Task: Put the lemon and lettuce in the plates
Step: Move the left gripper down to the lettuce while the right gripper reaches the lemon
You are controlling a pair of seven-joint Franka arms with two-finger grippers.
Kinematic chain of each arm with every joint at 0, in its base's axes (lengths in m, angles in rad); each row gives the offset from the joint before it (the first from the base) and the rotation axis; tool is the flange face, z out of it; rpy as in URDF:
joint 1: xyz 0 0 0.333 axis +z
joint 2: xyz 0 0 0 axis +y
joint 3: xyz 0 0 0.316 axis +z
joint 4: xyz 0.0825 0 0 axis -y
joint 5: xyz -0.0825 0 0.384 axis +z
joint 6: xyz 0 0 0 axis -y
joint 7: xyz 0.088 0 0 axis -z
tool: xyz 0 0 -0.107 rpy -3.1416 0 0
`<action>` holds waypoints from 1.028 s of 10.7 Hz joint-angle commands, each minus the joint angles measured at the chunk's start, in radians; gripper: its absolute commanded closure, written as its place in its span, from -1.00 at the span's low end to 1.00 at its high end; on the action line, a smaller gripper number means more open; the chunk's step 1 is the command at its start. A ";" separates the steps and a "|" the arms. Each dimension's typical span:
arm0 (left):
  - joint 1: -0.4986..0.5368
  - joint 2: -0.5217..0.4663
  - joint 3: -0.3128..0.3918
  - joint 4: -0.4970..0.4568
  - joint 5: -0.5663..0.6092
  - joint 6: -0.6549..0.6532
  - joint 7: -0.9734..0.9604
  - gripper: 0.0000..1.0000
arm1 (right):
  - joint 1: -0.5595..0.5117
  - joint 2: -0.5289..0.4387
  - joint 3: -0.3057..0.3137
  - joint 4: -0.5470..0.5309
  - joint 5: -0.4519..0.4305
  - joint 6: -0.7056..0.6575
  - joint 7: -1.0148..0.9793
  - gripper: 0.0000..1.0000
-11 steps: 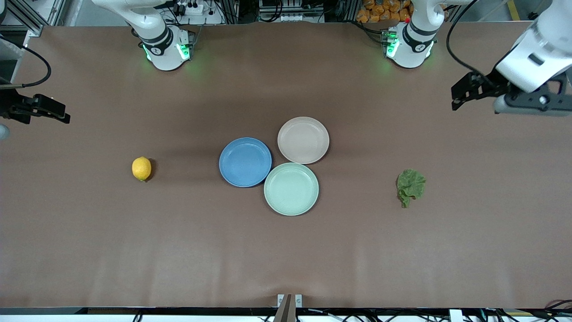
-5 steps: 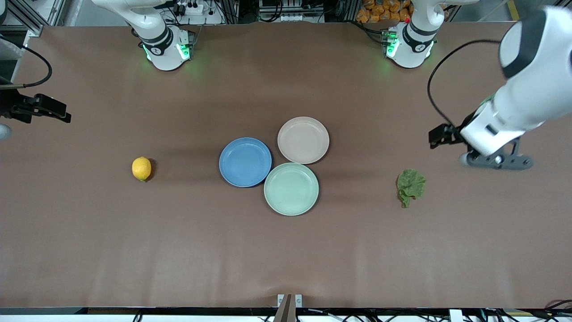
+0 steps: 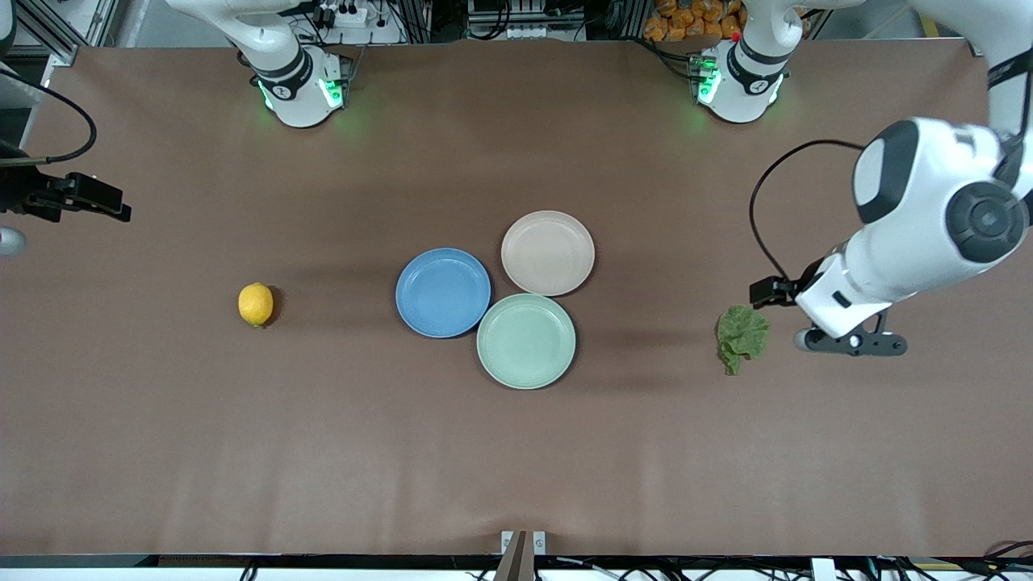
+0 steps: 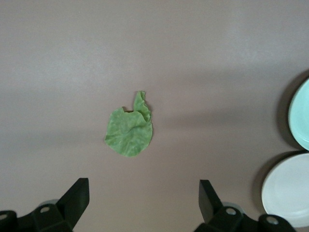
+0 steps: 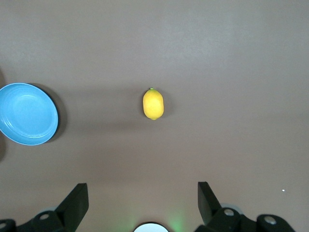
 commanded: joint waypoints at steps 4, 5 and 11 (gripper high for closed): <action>0.018 0.114 0.004 -0.020 0.044 0.126 0.013 -1.00 | -0.018 0.087 0.016 -0.028 0.000 0.056 -0.002 -1.00; 0.024 0.136 0.004 -0.022 0.044 0.152 0.011 -1.00 | -0.018 0.098 0.016 -0.046 0.000 0.072 -0.003 -1.00; 0.063 0.192 0.003 -0.147 0.035 0.378 0.005 -1.00 | -0.019 0.083 0.014 -0.308 -0.001 0.377 -0.040 -1.00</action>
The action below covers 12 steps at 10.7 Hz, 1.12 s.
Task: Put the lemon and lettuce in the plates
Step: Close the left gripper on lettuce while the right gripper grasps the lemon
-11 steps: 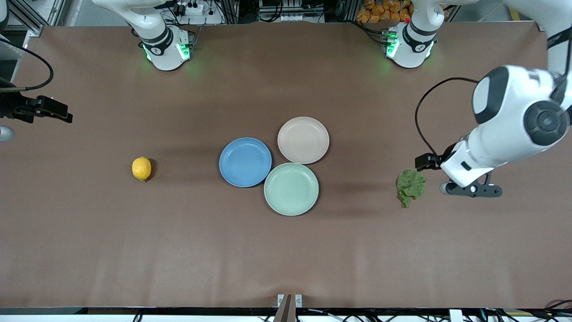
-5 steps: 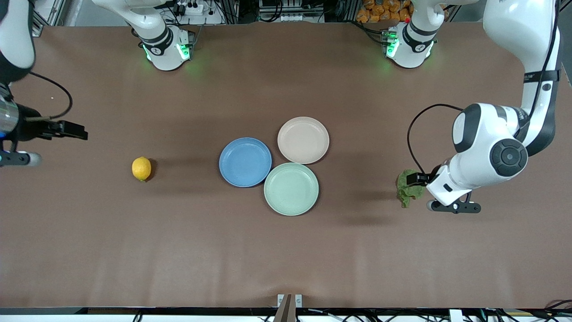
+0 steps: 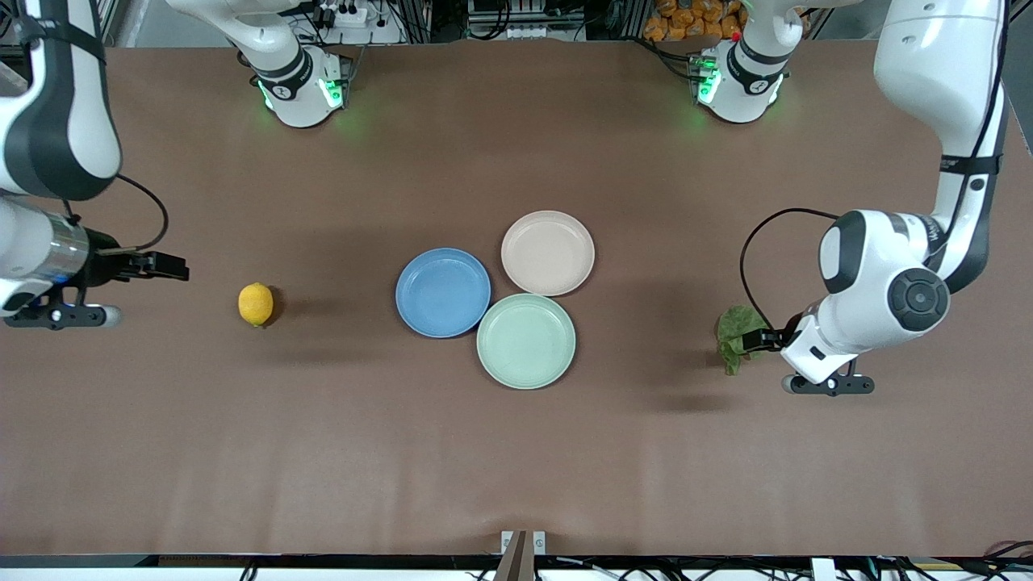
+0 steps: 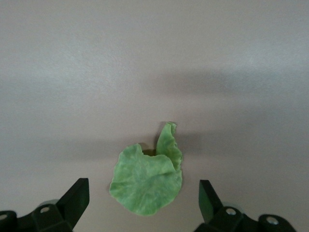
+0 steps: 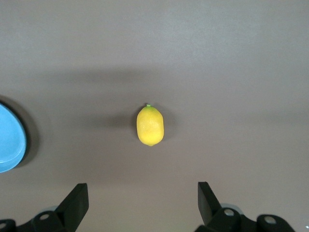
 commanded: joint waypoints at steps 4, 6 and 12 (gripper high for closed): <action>-0.011 0.068 -0.003 -0.025 0.019 0.079 -0.062 -1.00 | -0.043 -0.027 0.013 -0.207 -0.003 0.239 -0.067 -1.00; -0.014 0.088 -0.002 -0.027 0.019 0.082 -0.073 -1.00 | -0.051 -0.023 0.013 -0.282 -0.003 0.353 -0.078 -1.00; -0.018 0.113 0.000 -0.044 0.042 0.082 -0.093 -1.00 | -0.040 -0.015 0.016 -0.524 0.000 0.677 -0.077 -1.00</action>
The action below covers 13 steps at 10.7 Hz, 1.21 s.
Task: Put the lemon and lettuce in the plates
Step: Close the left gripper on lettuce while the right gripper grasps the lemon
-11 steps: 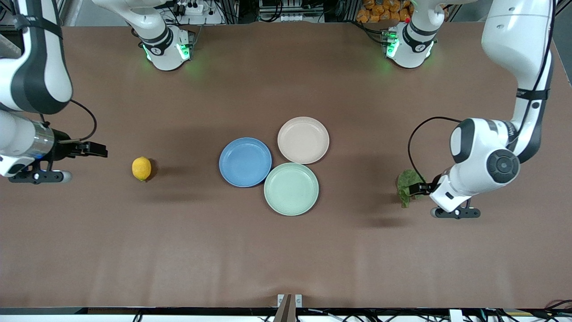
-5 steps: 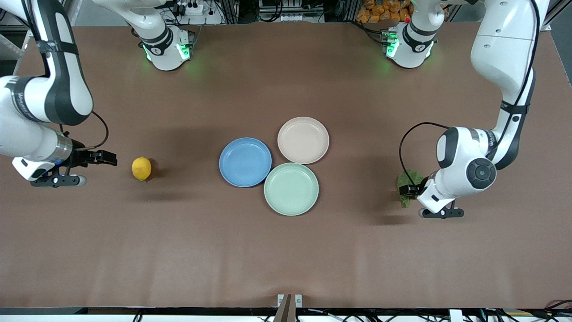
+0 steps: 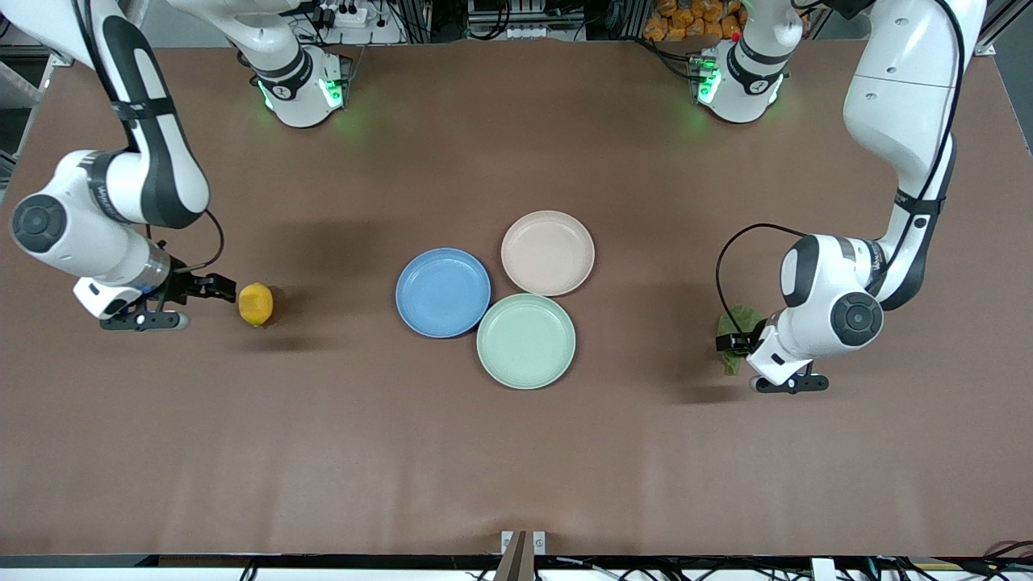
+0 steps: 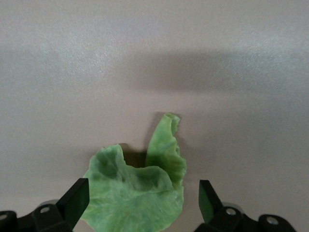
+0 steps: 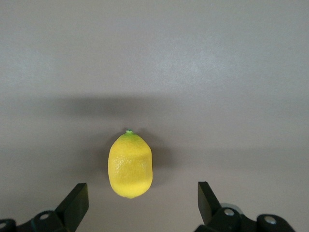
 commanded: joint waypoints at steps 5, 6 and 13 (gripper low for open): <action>-0.009 -0.012 -0.002 -0.071 0.088 0.088 -0.090 -1.00 | 0.005 0.038 0.011 -0.103 0.000 0.155 -0.011 -1.00; -0.009 -0.015 -0.002 -0.097 0.088 0.129 -0.090 -1.00 | 0.002 0.055 0.011 -0.107 0.000 0.185 -0.011 -1.00; -0.009 -0.017 -0.002 -0.123 0.088 0.154 -0.123 0.35 | 0.011 0.132 0.012 -0.117 0.003 0.284 0.000 -1.00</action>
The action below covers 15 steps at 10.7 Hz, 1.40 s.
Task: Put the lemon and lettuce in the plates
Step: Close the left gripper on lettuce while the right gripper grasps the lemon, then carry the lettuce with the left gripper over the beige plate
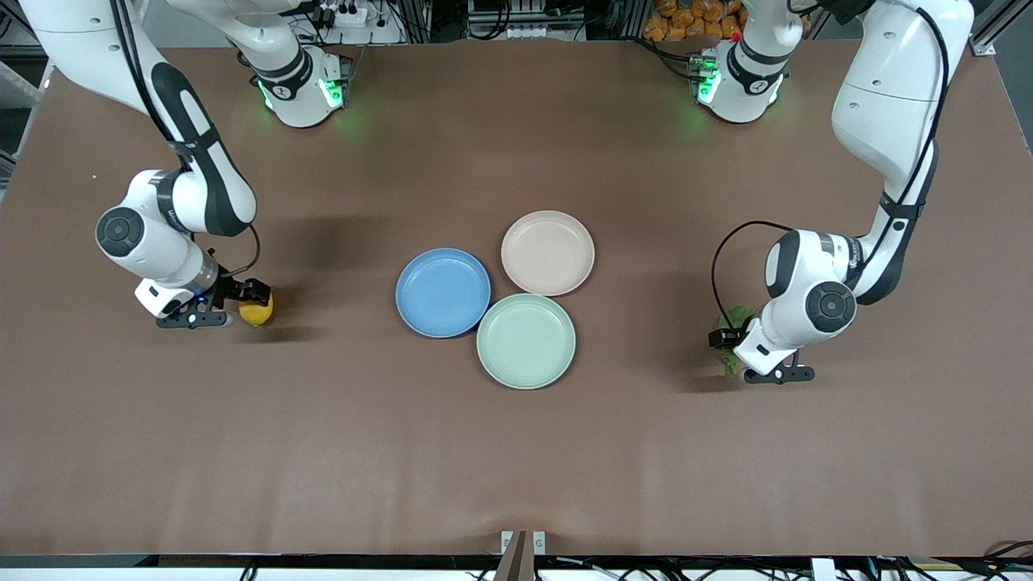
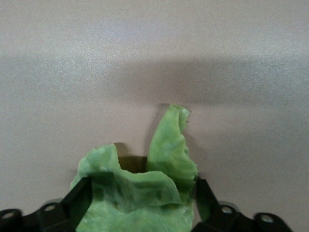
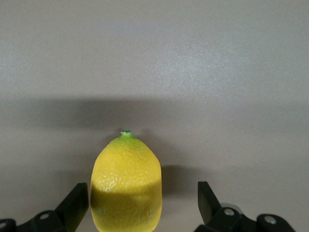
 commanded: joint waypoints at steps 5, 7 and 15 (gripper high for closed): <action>-0.021 -0.025 -0.005 -0.019 0.030 0.016 -0.149 1.00 | 0.004 0.044 0.003 -0.010 0.003 0.067 0.001 -1.00; -0.029 -0.060 -0.011 -0.017 0.032 0.014 -0.143 1.00 | 0.004 0.058 0.006 -0.013 0.004 0.094 0.003 -1.00; -0.033 -0.171 -0.213 -0.026 0.029 -0.067 -0.300 1.00 | 0.013 0.069 0.008 -0.011 0.004 0.103 0.003 0.16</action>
